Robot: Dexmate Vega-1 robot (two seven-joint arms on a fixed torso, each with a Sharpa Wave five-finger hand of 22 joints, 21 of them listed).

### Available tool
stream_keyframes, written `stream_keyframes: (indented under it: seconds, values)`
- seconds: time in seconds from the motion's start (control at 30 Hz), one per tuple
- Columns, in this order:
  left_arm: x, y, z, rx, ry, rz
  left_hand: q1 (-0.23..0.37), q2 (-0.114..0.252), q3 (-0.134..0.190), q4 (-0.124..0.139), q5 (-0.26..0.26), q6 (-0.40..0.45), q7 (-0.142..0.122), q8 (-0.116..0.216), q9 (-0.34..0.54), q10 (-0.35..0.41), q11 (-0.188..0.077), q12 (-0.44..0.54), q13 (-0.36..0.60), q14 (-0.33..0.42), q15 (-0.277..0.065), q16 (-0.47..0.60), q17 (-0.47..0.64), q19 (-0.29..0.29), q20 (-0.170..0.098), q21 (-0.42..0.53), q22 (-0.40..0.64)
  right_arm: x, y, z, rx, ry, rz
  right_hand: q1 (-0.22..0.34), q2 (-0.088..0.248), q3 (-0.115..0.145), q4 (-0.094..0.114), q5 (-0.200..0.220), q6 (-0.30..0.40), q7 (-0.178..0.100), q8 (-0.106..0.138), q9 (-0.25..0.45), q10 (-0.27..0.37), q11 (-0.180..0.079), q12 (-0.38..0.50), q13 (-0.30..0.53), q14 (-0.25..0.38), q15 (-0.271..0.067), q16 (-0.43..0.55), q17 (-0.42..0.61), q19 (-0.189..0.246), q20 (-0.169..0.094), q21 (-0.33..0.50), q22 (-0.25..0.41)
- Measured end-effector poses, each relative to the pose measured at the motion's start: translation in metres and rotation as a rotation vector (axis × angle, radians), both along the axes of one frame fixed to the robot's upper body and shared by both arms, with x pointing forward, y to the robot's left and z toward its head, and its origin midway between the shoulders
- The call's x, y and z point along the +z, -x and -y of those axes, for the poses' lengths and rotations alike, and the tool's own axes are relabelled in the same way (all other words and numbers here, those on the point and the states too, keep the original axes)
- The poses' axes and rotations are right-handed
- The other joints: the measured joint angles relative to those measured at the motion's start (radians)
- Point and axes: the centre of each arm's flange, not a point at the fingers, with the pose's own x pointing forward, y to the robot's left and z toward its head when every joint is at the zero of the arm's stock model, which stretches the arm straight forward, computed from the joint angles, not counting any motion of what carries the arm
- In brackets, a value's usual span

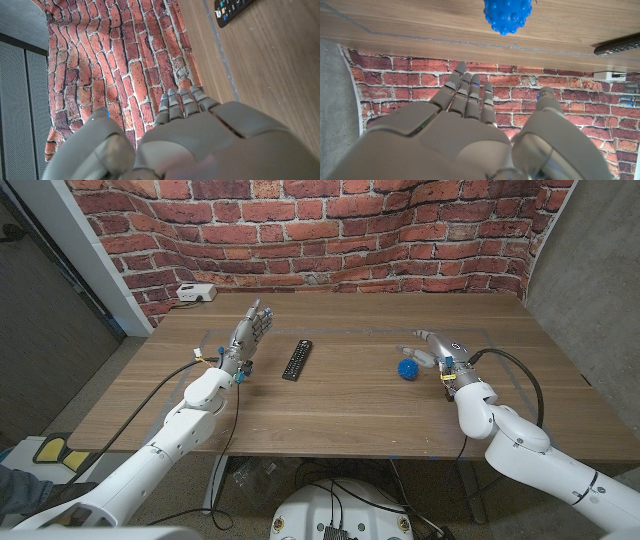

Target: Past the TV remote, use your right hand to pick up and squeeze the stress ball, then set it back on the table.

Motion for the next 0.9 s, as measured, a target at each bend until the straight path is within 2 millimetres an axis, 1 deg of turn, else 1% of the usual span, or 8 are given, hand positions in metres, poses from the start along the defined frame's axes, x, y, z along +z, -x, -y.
stream_keyframes:
  seconds: [0.07, 0.1, 0.13, 0.3, 0.37, 0.53, 0.77, 0.9]
  values:
    - [0.0, 0.0, 0.0, 0.0, 0.0, -0.001, 0.0, 0.0, 0.0, 0.0, 0.0, 0.005, 0.005, 0.0, 0.0, 0.0, 0.0, 0.0, 0.0, 0.002, 0.002, 0.0, 0.0, 0.0, 0.0, 0.0, 0.0, 0.001, -0.001, -0.001, -0.007, 0.004, -0.008, 0.004, -0.004, 0.0, 0.0, 0.0, -0.003, 0.003, -0.001, 0.0, 0.0, 0.0, 0.0, 0.0, 0.0, 0.0, 0.0, 0.0, 0.003, 0.003, 0.0, 0.0]
    - [0.0, 0.0, 0.0, -0.001, -0.001, -0.003, 0.0, 0.0, 0.0, 0.0, 0.0, 0.005, 0.005, 0.0, 0.0, 0.0, 0.0, 0.0, 0.0, 0.002, 0.002, 0.0, 0.0, 0.0, 0.0, 0.0, 0.0, 0.003, 0.0, -0.005, 0.002, 0.009, -0.003, 0.004, -0.004, 0.002, -0.002, 0.0, -0.005, 0.005, -0.001, 0.0, 0.0, 0.0, 0.0, 0.0, 0.0, 0.0, 0.0, 0.0, 0.003, 0.003, 0.0, 0.0]
    - [0.0, -0.001, -0.001, 0.001, -0.001, -0.004, 0.0, 0.0, 0.0, 0.0, 0.0, 0.005, 0.005, 0.0, 0.0, 0.0, 0.0, 0.0, 0.0, 0.001, 0.002, 0.0, 0.0, 0.0, 0.0, 0.0, 0.0, 0.001, -0.002, -0.001, -0.022, 0.013, -0.028, 0.008, -0.008, 0.004, -0.004, 0.0, -0.007, 0.007, -0.001, 0.0, 0.0, 0.0, 0.0, 0.0, 0.0, 0.0, 0.0, 0.0, 0.003, 0.003, 0.0, 0.0]
    - [0.0, -0.002, -0.002, 0.002, -0.001, -0.008, 0.0, 0.001, 0.0, 0.0, 0.0, 0.005, 0.005, 0.0, 0.0, 0.005, -0.005, 0.0, 0.0, 0.001, 0.002, 0.0, 0.0, 0.0, 0.0, -0.008, 0.0, 0.003, -0.005, -0.003, -0.042, 0.028, -0.058, 0.012, -0.012, 0.004, -0.004, 0.0, -0.007, 0.007, -0.001, 0.0, 0.0, 0.0, 0.0, 0.0, 0.0, 0.0, 0.0, 0.0, 0.007, 0.007, 0.0, 0.0]
    - [0.0, -0.002, -0.002, 0.003, 0.0, -0.009, -0.004, 0.01, 0.0, 0.0, 0.0, 0.008, 0.003, 0.0, 0.0, 0.005, -0.005, 0.0, 0.0, 0.001, 0.002, 0.0, 0.0, 0.0, 0.0, -0.008, 0.0, 0.005, -0.005, -0.005, -0.041, 0.033, -0.062, 0.022, -0.018, 0.004, -0.004, 0.0, -0.006, 0.006, -0.001, 0.0, 0.001, -0.001, 0.0, 0.0, 0.004, 0.005, -0.004, 0.0, 0.01, 0.01, 0.0, 0.0]
    - [-0.001, -0.004, -0.004, 0.006, 0.004, -0.013, -0.001, 0.017, 0.0, 0.0, 0.0, 0.011, 0.0, 0.0, 0.0, 0.005, -0.005, 0.0, 0.0, 0.001, 0.002, 0.0, 0.0, 0.0, 0.0, -0.008, 0.0, 0.005, -0.009, -0.005, -0.068, 0.046, -0.104, 0.045, -0.034, 0.008, -0.008, 0.0, 0.029, -0.001, 0.004, 0.0, 0.02, -0.009, 0.006, 0.0, 0.011, 0.0, -0.004, 0.0, 0.021, 0.007, -0.004, 0.0]
    - [-0.002, -0.006, -0.005, 0.005, 0.011, -0.017, -0.001, 0.017, 0.0, 0.0, -0.005, 0.011, 0.0, 0.0, 0.0, 0.005, -0.005, 0.0, 0.0, 0.001, 0.002, 0.0, 0.0, 0.0, 0.0, -0.008, 0.0, 0.005, -0.012, -0.01, -0.085, 0.066, -0.133, 0.056, -0.037, 0.008, -0.008, 0.005, 0.029, -0.001, 0.004, 0.002, 0.023, -0.012, 0.006, 0.0, 0.015, 0.004, -0.004, 0.0, 0.025, 0.01, -0.004, 0.0]
    - [-0.001, -0.007, -0.005, 0.005, 0.011, -0.016, -0.001, 0.018, 0.0, 0.0, -0.005, 0.011, 0.0, -0.004, 0.0, 0.005, -0.005, 0.0, 0.0, 0.001, 0.002, 0.0, 0.0, 0.0, 0.0, -0.008, 0.0, 0.004, -0.014, -0.011, -0.099, 0.072, -0.145, 0.064, -0.038, 0.008, -0.008, 0.005, 0.029, -0.001, 0.004, 0.005, 0.023, -0.012, 0.006, 0.0, 0.02, -0.001, -0.004, 0.0, 0.034, 0.008, -0.004, 0.0]
